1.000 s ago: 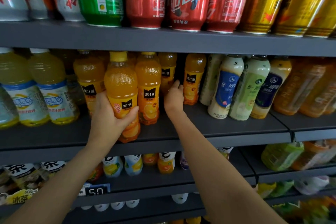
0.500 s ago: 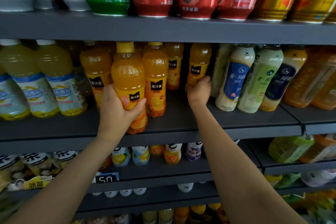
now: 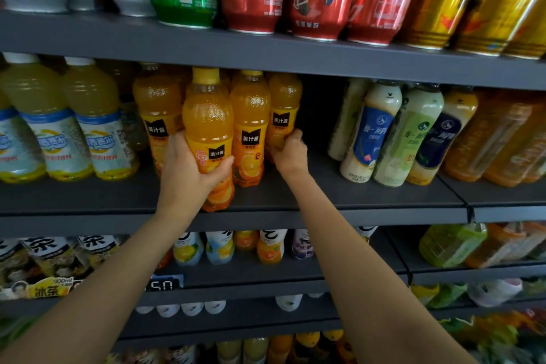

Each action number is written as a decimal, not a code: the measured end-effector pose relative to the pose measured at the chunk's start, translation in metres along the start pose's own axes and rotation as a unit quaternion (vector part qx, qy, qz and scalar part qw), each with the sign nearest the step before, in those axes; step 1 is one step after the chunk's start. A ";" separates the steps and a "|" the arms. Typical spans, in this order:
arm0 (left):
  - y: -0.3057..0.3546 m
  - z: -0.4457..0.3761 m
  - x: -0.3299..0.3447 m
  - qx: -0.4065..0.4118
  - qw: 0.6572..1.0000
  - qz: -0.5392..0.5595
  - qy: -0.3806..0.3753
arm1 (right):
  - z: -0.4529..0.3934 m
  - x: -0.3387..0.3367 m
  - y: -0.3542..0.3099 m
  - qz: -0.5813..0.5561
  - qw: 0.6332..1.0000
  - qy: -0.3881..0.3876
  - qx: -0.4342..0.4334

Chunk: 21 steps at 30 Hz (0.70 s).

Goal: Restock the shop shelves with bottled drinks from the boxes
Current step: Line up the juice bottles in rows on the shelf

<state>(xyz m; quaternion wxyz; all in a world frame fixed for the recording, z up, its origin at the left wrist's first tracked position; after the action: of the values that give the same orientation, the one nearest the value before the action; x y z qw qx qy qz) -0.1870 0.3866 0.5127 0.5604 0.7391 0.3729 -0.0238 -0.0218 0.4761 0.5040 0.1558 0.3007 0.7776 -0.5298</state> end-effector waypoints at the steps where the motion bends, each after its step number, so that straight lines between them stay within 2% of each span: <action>1: 0.000 0.002 0.000 0.000 1.000 -0.003 -0.002 | 0.007 -0.003 0.002 0.003 1.000 0.000 0.006; 4: 0.002 0.000 -0.005 0.000 0.999 -0.022 -0.029 | 0.027 -0.007 0.004 0.026 0.997 0.049 -0.055; 6: 0.009 0.000 -0.016 0.024 0.998 -0.035 -0.041 | 0.040 -0.015 -0.010 -0.011 0.991 0.054 -0.118; 7: 0.015 0.001 -0.020 0.037 0.997 -0.044 -0.050 | 0.043 -0.020 -0.017 -0.031 0.991 0.031 -0.129; 9: 0.028 0.008 -0.005 0.029 0.997 -0.036 -0.069 | 0.043 -0.032 -0.016 -0.049 0.990 -0.063 -0.117; 12: 0.045 0.018 0.028 0.026 0.995 -0.042 -0.090 | 0.052 -0.059 -0.010 -0.115 0.962 -0.223 -0.104; 14: 0.055 0.020 0.039 0.026 0.995 -0.043 -0.086 | 0.060 -0.069 -0.011 -0.148 0.949 -0.265 -0.090; 16: 0.059 0.019 0.047 0.017 0.995 -0.046 -0.084 | 0.066 -0.068 -0.011 -0.158 0.957 -0.235 -0.066; 19: 0.056 0.020 0.053 0.028 0.993 -0.022 -0.115 | 0.071 -0.058 -0.009 -0.076 0.986 -0.126 -0.074; 21: 0.047 0.022 0.049 0.058 0.988 -0.019 -0.142 | 0.069 -0.055 -0.008 -0.046 0.991 -0.098 -0.077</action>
<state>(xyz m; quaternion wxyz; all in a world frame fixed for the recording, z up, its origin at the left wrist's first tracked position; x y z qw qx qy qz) -0.1160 0.3886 0.5208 0.5636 0.7523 0.3012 -0.1604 0.0106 0.3940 0.5138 0.2290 0.1981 0.8100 -0.5022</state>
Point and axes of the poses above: each hand's wrist, its own z-axis away from the middle knuckle, its own x-axis out of the palm, y = z × x, the point moved 1 cm from there along -z, towards the middle knuckle, and after that the axes turned 14 degrees about -x, right-handed, at the moved point
